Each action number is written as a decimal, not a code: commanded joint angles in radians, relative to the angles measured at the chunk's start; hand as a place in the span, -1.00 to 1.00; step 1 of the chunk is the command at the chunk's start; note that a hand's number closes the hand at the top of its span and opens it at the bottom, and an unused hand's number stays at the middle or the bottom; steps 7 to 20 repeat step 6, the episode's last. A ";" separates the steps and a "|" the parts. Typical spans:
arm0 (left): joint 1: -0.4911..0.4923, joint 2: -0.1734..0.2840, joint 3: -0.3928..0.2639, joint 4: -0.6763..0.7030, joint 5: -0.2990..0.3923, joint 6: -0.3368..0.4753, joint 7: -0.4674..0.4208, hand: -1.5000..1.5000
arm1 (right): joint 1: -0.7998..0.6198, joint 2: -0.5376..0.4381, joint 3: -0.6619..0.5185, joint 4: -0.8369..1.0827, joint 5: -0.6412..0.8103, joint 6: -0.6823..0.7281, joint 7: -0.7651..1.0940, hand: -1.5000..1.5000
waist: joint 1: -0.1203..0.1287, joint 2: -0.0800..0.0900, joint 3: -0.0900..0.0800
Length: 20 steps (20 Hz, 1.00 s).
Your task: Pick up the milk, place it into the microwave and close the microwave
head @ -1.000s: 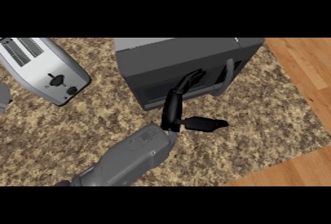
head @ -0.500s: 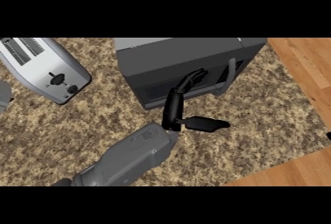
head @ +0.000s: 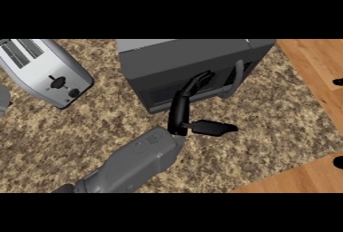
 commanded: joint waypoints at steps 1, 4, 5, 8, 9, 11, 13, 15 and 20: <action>-0.062 0.000 0.050 0.069 0.039 0.014 0.009 -1.00 | -0.023 -0.016 -0.003 0.040 -0.047 0.039 0.019 -1.00 | -0.011 0.006 -0.002; -0.061 0.000 0.047 0.082 0.048 0.006 -0.002 -1.00 | -0.041 -0.022 -0.016 0.066 -0.083 0.053 0.026 -1.00 | -0.013 0.005 -0.001; -0.063 0.000 0.046 0.079 0.053 0.005 0.000 -1.00 | -0.051 -0.042 -0.024 0.084 -0.084 0.063 0.033 -1.00 | -0.012 0.010 -0.001; -0.059 0.000 0.040 0.080 0.055 0.001 -0.009 -1.00 | -0.056 -0.033 -0.017 0.088 -0.090 0.061 0.037 -1.00 | -0.013 0.013 -0.002; -0.059 0.000 0.040 0.080 0.055 0.001 -0.009 -1.00 | -0.056 -0.033 -0.017 0.088 -0.090 0.061 0.037 -1.00 | -0.013 0.013 -0.002; -0.059 0.000 0.040 0.080 0.055 0.001 -0.009 -1.00 | -0.056 -0.033 -0.017 0.088 -0.090 0.061 0.037 -1.00 | -0.013 0.013 -0.002; -0.059 0.000 0.040 0.080 0.055 0.001 -0.009 -1.00 | -0.056 -0.033 -0.017 0.088 -0.090 0.061 0.037 -1.00 | -0.013 0.013 -0.002; -0.059 0.000 0.040 0.080 0.055 0.001 -0.009 -1.00 | -0.056 -0.033 -0.017 0.088 -0.090 0.061 0.037 -1.00 | -0.013 0.013 -0.002; -0.059 0.000 0.040 0.080 0.055 0.001 -0.009 -1.00 | -0.056 -0.033 -0.017 0.088 -0.090 0.061 0.037 -1.00 | -0.013 0.013 -0.002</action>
